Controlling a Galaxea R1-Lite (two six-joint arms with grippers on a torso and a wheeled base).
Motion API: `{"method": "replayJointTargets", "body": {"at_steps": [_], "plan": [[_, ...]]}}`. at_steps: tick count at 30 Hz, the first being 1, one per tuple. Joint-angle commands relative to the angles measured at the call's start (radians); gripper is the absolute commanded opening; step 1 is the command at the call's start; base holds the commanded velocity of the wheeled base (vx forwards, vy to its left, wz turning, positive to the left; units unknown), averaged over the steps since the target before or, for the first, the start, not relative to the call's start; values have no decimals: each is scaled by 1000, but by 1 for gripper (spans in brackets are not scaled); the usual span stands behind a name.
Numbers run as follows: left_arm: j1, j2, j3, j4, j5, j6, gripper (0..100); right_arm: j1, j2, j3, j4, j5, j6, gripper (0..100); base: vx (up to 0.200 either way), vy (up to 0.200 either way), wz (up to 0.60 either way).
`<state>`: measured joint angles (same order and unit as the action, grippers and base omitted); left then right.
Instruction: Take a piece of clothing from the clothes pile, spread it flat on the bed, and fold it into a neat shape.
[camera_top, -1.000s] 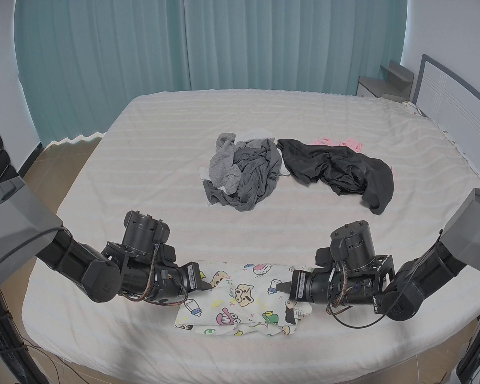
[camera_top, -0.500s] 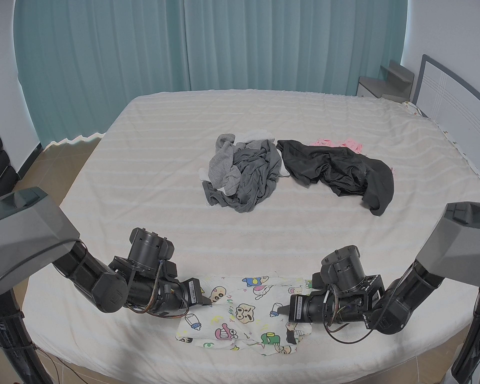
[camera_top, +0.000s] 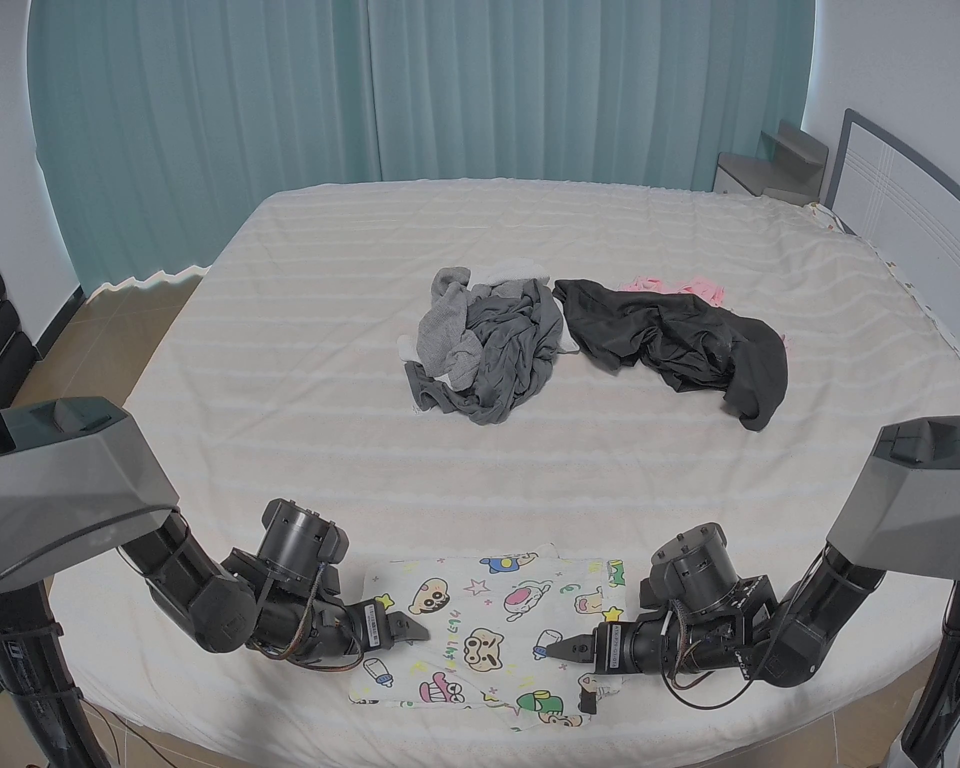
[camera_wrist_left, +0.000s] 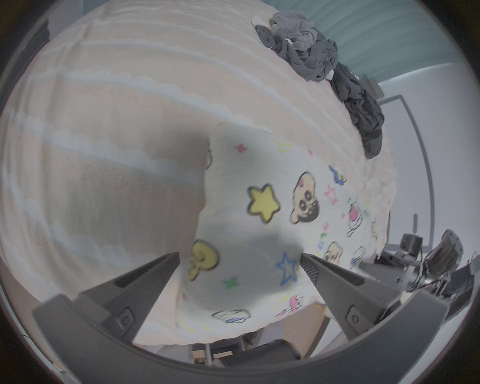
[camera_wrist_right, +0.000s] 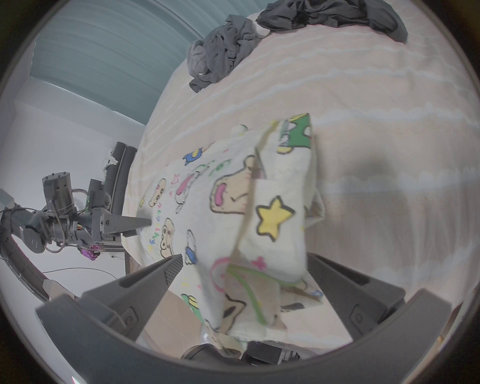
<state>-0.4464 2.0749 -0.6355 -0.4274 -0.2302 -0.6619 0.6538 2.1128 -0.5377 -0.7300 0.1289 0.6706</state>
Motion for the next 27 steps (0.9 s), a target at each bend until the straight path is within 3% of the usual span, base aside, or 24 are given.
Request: {"method": "replayJointTargets", "body": {"at_steps": [1, 4, 9, 15, 21, 22, 25, 26, 27], "plan": [[-11, -6, 42, 1, 35, 31, 100, 0, 3, 25, 4, -20, -2, 100, 0, 0, 0], [-12, -4, 76, -2, 77, 84, 100, 1, 15, 28, 24, -25, -3, 100, 0, 0, 0], [-15, -52, 103, -2, 74, 87, 100, 1, 7, 25, 127, -26, -22, 100, 0, 0, 0], [-9, -165, 145, -5, 68, 77, 100, -2, -60, 64, 133, -66, -22, 100, 0, 0, 0], [18, -429, 203, -4, 78, 39, 100, -5, -320, 148, 130, -94, -19, 100, 0, 0, 0], [18, -582, 214, 4, 103, -7, 100, -5, -471, 183, 132, -153, -22, 100, 0, 0, 0], [12, -779, 231, 18, 203, -25, 100, 0, -671, 212, 139, -265, -43, 100, 0, 0, 0], [11, -786, 232, 19, 209, -25, 100, 0, -682, 214, 141, -272, -46, 100, 0, 0, 0], [-5, -897, 240, 52, 313, -21, 100, 1, -807, 239, 155, -344, -82, 100, 0, 0, 0]]}}
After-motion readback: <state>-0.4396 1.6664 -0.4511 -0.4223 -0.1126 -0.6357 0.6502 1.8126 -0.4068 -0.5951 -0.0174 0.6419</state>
